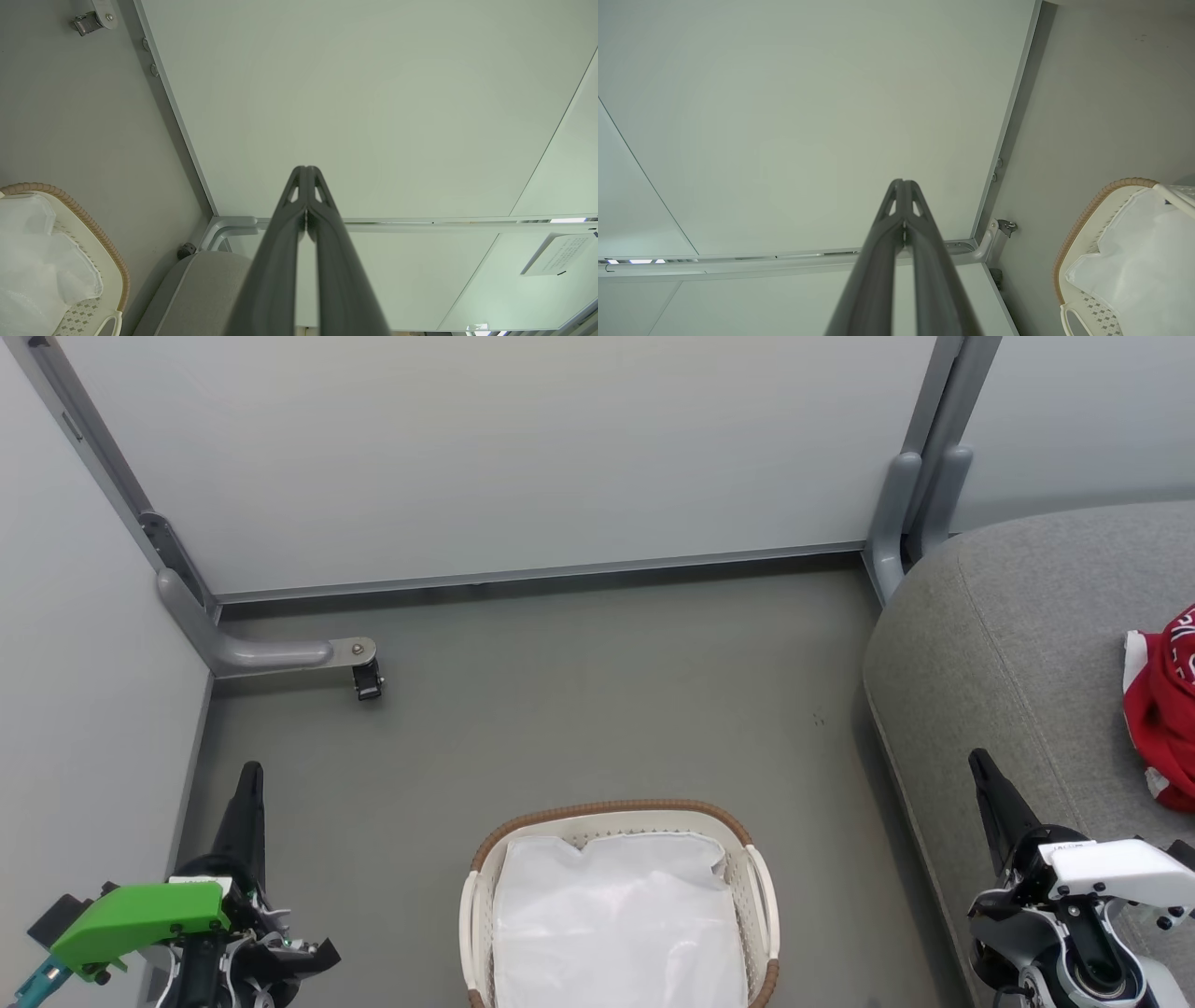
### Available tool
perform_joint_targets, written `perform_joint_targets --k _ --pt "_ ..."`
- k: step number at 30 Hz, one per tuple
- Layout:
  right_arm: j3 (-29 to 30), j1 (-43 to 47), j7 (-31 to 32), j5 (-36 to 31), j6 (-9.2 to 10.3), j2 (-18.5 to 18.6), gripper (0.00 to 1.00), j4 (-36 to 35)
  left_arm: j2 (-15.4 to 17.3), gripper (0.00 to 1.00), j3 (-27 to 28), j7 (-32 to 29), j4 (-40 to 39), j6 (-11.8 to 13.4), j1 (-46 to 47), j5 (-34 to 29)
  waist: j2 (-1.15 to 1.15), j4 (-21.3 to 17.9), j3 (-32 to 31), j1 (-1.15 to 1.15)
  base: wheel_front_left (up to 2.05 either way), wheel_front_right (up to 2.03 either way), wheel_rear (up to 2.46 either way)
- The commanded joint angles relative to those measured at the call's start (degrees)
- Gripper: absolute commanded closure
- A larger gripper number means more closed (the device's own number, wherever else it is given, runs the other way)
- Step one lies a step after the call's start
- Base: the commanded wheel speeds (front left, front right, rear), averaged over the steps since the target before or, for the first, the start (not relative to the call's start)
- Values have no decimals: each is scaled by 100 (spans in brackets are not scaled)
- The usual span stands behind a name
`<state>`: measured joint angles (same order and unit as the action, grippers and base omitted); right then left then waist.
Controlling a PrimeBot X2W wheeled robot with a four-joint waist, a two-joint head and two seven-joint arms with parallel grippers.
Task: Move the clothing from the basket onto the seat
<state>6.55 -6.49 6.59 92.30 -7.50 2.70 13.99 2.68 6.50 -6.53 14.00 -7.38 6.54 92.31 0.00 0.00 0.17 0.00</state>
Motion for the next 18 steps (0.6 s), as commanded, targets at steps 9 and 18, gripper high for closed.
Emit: perform_joint_targets --k 9,18 --pt "11 65 11 21 2 34 100 -17 38 100 14 -23 -8 -20 -62 18 0 0 0 0 0 0 0" --pt "11 65 11 21 2 34 100 -17 38 100 13 -23 -8 -20 -62 17 0 0 0 0 0 0 0"
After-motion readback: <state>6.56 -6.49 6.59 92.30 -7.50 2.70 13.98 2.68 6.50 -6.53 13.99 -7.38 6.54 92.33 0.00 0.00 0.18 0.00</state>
